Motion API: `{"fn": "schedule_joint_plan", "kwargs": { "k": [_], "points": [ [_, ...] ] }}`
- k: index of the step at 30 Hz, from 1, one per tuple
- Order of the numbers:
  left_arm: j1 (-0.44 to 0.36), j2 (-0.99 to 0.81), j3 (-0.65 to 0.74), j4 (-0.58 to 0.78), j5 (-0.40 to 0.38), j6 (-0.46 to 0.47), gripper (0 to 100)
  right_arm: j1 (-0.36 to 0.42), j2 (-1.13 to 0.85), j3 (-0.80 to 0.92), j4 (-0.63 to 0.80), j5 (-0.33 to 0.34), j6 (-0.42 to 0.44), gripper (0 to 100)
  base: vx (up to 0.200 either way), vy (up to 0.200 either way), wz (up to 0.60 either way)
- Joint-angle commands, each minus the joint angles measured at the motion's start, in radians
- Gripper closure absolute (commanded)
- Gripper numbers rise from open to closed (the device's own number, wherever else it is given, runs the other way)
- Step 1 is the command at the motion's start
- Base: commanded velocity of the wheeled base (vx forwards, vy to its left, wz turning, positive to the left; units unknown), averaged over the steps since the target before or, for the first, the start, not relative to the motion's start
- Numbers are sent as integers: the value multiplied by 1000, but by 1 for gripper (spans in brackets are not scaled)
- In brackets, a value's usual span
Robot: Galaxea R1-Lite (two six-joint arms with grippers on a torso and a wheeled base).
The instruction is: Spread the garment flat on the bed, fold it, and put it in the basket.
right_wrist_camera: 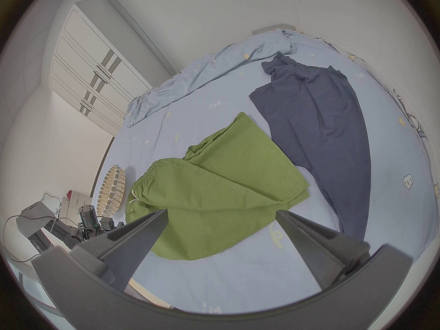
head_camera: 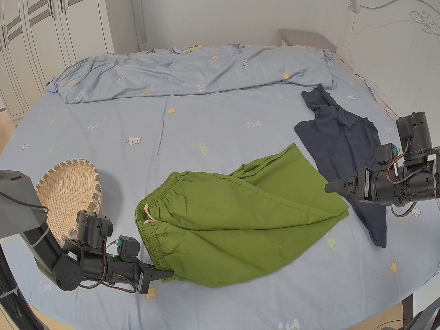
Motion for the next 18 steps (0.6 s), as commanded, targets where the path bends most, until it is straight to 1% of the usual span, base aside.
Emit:
{"fn": "schedule_joint_plan", "kwargs": {
  "k": [1, 5, 6, 8, 9, 10, 11, 13, 14, 15, 16, 18],
  "points": [
    [6, -22, 30, 0, -3, 0, 100, 0, 0, -2, 0, 1, 0, 0, 0, 0, 0],
    [35, -75, 79, 2, -32, -16, 100, 0, -3, -2, 0, 1, -3, 0, 0, 0, 0],
    [45, -97, 96, 2, -46, -34, 100, 0, -3, -2, 0, 2, -3, 0, 0, 0, 0],
    [54, -140, 111, 14, -51, -99, 100, -1, -1, -2, 0, 2, -3, 0, 0, 0, 0],
    [58, -178, 119, 25, -51, -183, 100, -4, 0, 0, 0, 2, -2, 0, 0, 0, 0],
    [58, -178, 119, 25, -51, -183, 100, -4, 0, 0, 0, 2, -2, 0, 0, 0, 0],
    [58, -253, 119, 68, -51, -321, 100, -4, 0, 0, 0, 4, -2, 0, 0, 0, 0],
    [58, -253, 119, 68, -51, -321, 100, -4, 0, 0, 0, 4, -2, 0, 0, 0, 0],
    [58, -313, 114, 152, -51, -376, 100, -4, 2, 0, 2, 5, -2, 0, 0, 0, 0],
    [60, -339, 111, 226, -51, -378, 100, -4, 2, 2, 2, 5, -2, 0, 0, 0, 0],
    [60, -339, 111, 226, -51, -378, 100, -4, 2, 2, 2, 5, -2, 0, 0, 0, 0],
    [74, -365, 96, 358, -49, -379, 100, -6, 5, 3, 6, 7, -2, 0, 0, 0, 0]
  ]
}}
